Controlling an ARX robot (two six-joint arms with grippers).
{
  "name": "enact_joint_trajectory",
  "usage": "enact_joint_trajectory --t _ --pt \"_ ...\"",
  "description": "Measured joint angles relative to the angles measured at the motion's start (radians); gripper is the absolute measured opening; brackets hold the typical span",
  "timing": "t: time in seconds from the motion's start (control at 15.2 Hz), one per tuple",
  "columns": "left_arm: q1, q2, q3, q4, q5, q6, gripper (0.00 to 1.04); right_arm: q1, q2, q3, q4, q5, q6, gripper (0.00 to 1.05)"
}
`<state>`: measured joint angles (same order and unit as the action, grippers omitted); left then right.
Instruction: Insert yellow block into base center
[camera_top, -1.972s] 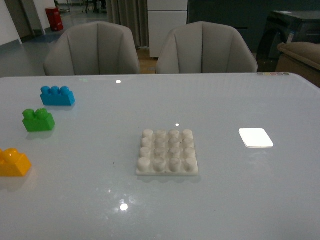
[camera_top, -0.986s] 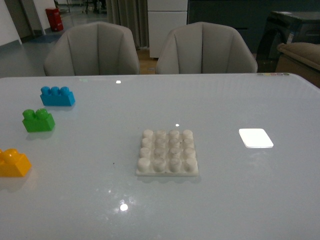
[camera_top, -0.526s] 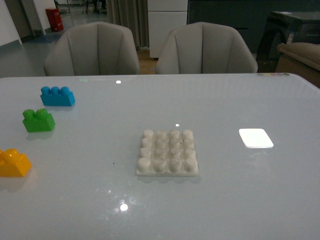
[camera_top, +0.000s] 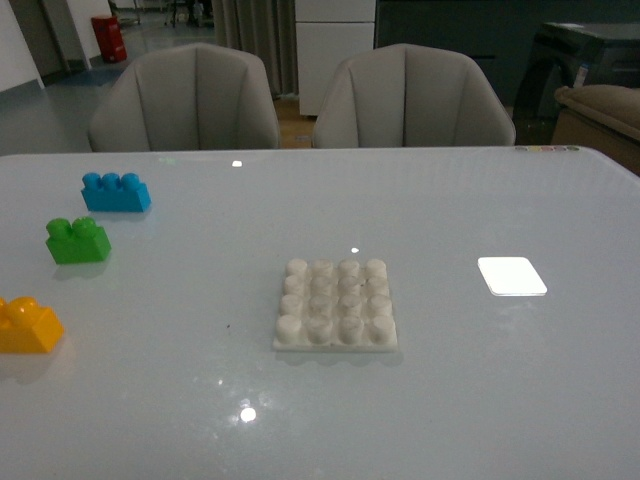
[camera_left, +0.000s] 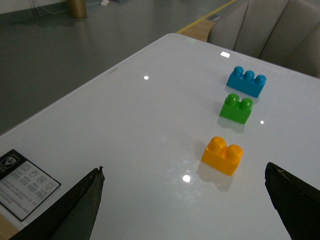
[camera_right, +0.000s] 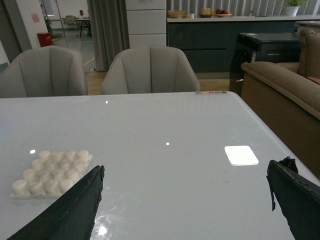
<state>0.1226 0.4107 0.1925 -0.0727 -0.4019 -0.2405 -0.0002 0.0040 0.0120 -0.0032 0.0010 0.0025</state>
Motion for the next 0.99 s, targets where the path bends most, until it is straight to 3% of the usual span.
enact_joint_trajectory --t 0.13,0.26,0.33,0.59,0.79,0.99 --pt "0.225 0.368 0.01 0.358 0.245 0.067 0.98 0.0 0.0 0.0 0.0 0.0 0.0 0.98" --pt "0.254 0.782 0.133 0.656 0.388 0.124 0.98 0.0 0.0 0.0 0.0 0.0 0.0 0.98" --pt "0.246 0.93 0.196 0.735 0.425 0.145 0.98 0.0 0.0 0.0 -0.001 0.0 0.0 0.98" --pt "0.175 1.326 0.356 0.758 0.551 0.235 0.98 0.0 0.0 0.0 0.0 0.0 0.0 0.98" --pt "0.123 1.394 0.406 0.795 0.65 0.278 0.98 0.0 0.0 0.0 0.0 0.0 0.0 0.98" --pt "0.112 1.477 0.422 0.789 0.686 0.324 0.98 0.0 0.0 0.0 0.0 0.0 0.0 0.98"
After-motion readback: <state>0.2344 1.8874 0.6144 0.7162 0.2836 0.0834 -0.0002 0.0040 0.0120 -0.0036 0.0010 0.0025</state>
